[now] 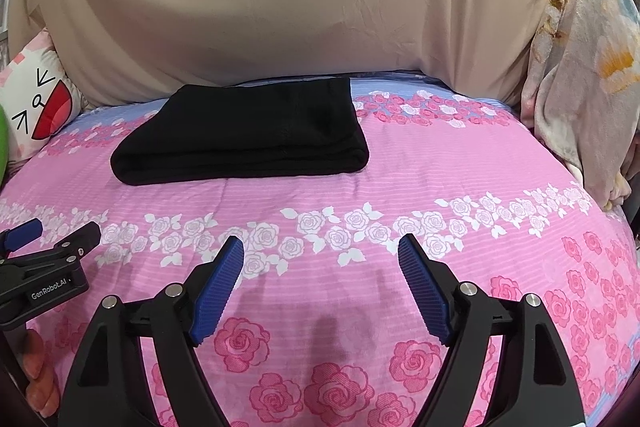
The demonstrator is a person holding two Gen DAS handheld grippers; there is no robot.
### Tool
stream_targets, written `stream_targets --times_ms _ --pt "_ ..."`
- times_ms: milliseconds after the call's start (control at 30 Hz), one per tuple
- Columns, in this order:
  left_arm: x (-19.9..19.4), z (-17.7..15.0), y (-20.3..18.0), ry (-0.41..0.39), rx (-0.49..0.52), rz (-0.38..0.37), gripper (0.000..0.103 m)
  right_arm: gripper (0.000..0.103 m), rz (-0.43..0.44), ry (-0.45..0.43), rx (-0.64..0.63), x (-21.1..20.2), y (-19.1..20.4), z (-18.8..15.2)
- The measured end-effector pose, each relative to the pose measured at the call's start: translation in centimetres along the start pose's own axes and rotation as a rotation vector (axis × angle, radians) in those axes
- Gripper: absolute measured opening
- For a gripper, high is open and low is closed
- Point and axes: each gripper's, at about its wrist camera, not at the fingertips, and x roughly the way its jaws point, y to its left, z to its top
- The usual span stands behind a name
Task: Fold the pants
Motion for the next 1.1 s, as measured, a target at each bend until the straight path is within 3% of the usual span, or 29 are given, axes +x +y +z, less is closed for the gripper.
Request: stream_targets --times_ms 1100 --pt "-0.22 0.08 -0.37 -0.013 0.024 0.001 0.097 0.077 -0.003 0.000 -0.001 0.02 0.04 -0.08"
